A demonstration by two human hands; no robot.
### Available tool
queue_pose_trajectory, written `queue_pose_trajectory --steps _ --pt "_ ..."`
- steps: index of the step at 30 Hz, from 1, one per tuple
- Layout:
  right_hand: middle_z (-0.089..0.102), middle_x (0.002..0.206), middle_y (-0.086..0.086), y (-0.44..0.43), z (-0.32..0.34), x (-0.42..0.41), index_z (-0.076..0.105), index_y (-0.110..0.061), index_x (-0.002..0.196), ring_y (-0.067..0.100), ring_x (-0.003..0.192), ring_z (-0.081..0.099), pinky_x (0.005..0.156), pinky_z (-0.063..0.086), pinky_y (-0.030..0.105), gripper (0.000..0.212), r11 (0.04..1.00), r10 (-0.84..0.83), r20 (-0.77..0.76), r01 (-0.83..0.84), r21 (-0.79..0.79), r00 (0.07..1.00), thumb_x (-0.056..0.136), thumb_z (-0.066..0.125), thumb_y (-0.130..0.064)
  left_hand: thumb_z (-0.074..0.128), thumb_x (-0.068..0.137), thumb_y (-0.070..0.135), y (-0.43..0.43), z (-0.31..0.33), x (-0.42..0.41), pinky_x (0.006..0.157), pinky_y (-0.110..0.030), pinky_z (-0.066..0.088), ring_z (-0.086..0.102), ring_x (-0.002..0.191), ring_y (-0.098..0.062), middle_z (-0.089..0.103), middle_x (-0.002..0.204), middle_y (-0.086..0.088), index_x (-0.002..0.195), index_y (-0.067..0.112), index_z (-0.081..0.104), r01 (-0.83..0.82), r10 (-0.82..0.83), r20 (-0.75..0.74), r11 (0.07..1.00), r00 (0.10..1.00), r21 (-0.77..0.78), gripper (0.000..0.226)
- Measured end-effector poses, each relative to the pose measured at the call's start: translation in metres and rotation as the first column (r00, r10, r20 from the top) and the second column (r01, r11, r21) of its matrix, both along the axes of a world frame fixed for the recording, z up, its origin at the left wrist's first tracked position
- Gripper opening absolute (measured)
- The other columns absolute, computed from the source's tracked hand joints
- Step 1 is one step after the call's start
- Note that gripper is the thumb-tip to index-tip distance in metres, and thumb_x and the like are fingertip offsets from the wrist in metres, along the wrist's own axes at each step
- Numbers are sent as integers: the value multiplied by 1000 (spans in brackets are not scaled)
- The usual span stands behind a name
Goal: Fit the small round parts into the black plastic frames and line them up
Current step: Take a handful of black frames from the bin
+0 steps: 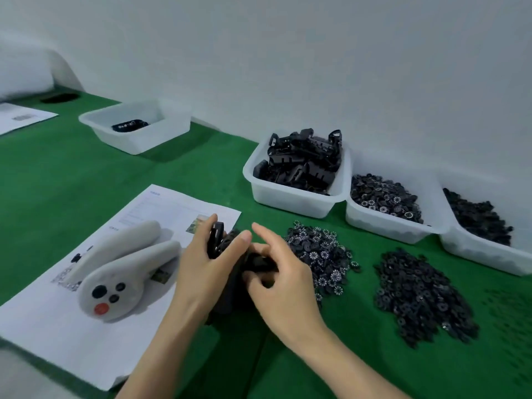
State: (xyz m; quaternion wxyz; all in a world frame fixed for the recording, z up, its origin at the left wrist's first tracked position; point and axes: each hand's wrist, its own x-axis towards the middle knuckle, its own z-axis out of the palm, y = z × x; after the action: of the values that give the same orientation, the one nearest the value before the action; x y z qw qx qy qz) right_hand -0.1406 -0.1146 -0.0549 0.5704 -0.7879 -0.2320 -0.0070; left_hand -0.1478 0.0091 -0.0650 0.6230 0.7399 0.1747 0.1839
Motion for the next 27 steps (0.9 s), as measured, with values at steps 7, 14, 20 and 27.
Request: queue_pose_trajectory --steps 7,14,20,27 --pt "68 104 -9 -24 -5 7 54 -39 110 3 90 63 72 50 19 53 997 52 -178 -42 60 983 75 63 0 57 61 67 11 -9 15 93 -26 36 48 113 -8 51 131 7 136 24 41 26 4 -151 980 988 197 88" --pt "69 107 -8 -60 -18 6 59 -25 110 12 99 64 77 55 32 48 983 145 -379 -87 164 914 76 60 9 58 77 56 13 -9 22 99 -30 32 41 127 -17 46 139 -1 134 17 43 126 7 -263 865 965 485 71" --pt "66 104 -1 -83 -35 0 61 -15 94 14 100 65 67 55 29 31 981 89 -398 -11 194 913 77 62 11 55 78 57 -6 3 14 106 -44 14 29 130 -24 42 139 -1 126 25 51 61 60 -109 530 992 846 58" --pt "62 103 -20 -101 -32 -2 65 -27 95 3 101 58 79 50 21 34 965 136 -181 -171 -197 974 66 75 -11 52 86 44 -48 5 26 92 -27 22 39 108 -13 50 108 9 98 29 63 395 -451 -262 232 853 889 22"
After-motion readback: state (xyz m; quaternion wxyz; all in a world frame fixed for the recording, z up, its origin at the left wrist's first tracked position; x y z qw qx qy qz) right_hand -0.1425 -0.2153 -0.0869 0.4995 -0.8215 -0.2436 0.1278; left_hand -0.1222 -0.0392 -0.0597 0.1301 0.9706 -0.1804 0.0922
